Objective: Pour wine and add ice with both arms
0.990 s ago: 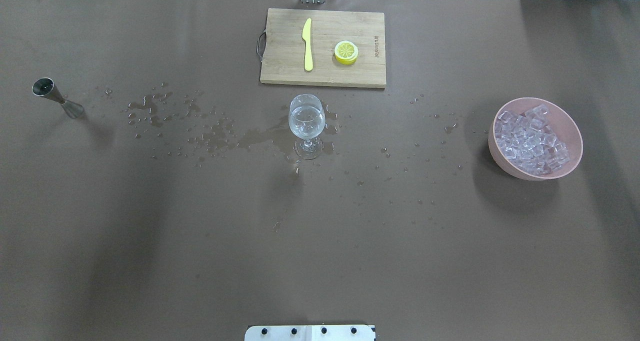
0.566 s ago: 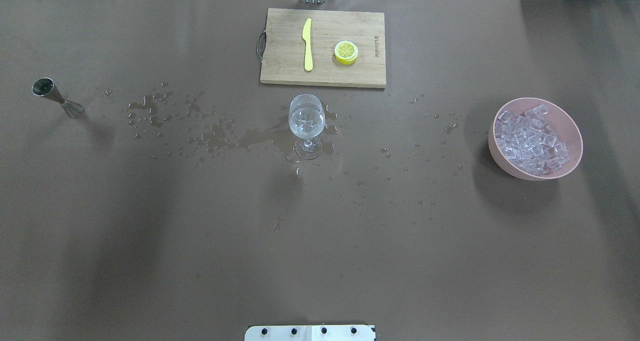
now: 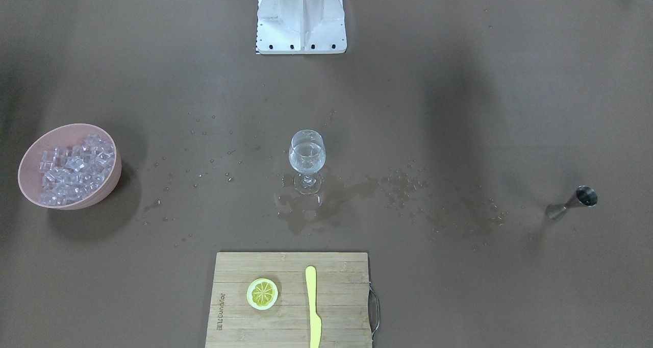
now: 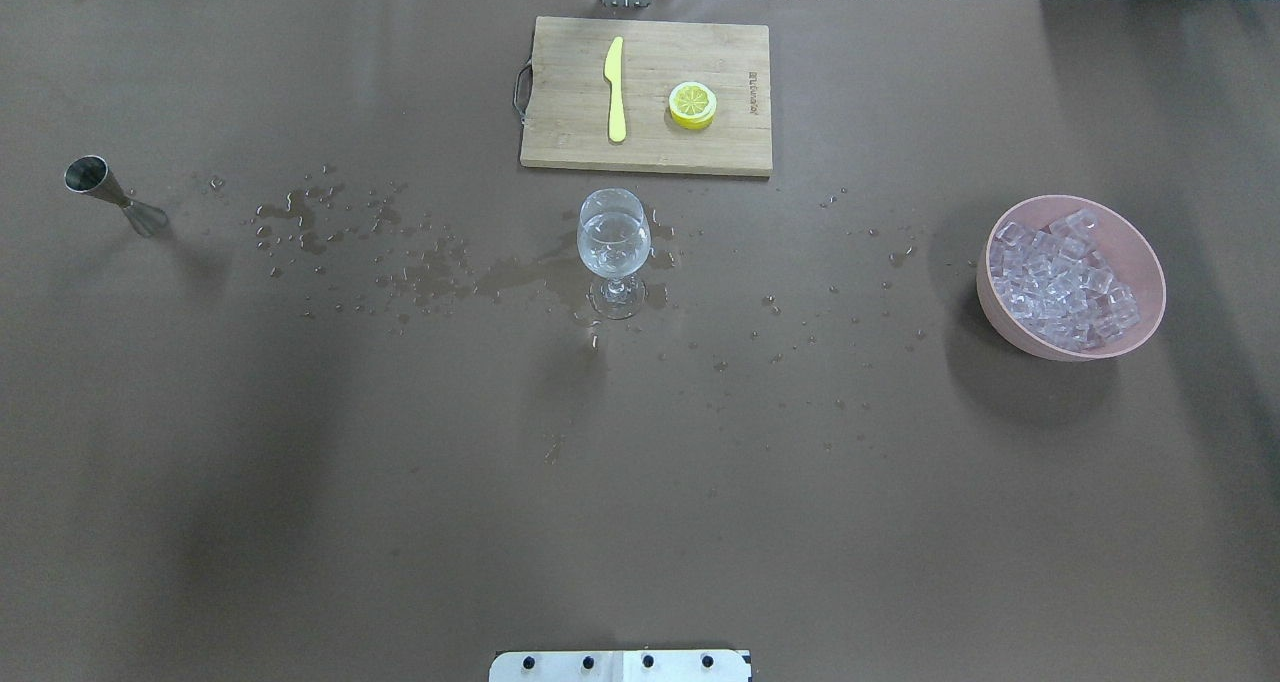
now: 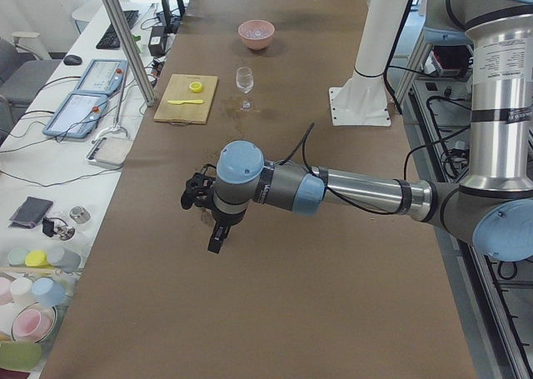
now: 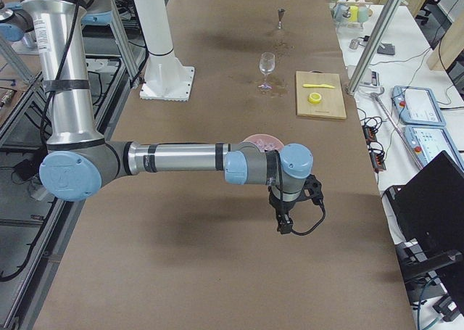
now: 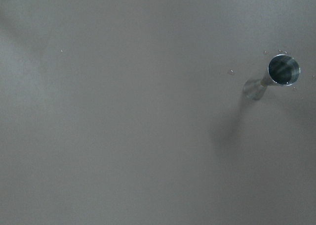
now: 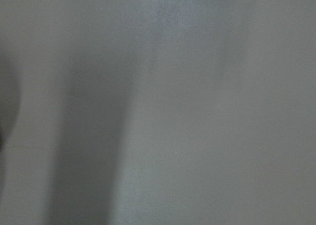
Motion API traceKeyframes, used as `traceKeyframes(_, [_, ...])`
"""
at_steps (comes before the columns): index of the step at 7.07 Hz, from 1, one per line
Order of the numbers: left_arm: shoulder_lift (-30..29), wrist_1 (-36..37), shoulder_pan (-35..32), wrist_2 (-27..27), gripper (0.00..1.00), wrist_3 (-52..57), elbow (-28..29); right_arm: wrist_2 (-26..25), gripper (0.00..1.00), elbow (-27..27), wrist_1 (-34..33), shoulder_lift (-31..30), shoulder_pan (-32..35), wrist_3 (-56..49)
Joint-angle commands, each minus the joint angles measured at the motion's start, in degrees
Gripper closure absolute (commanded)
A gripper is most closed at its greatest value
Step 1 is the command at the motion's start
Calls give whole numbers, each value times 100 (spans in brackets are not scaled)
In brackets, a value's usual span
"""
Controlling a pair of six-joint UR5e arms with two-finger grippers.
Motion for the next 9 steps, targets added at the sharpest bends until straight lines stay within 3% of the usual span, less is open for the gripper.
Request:
traceKeyframes(1, [61,-1046,134,-300,2,-652,316,57,0,-13,-14,2,-42,0])
traceKeyframes(3, [-367,-1416,457,-478,3,-1711,836,49,0,4,-5,37,-60,0])
traceKeyframes(5, [-361,-2582,626,-399,2,-1795,1143,171,0,48,12,46,-68,0])
traceKeyframes(7, [-370,-3007,670,-391,3,-1796,1180,198,0,57,30,55,-68,0])
traceKeyframes(8, [-370,-3331,671,-330,3,-1961,1188,189,0,83,30,55,-68,0])
traceKeyframes(9, [-370,-3717,923,80,3,-2476,1197,189,0,83,30,55,-86,9])
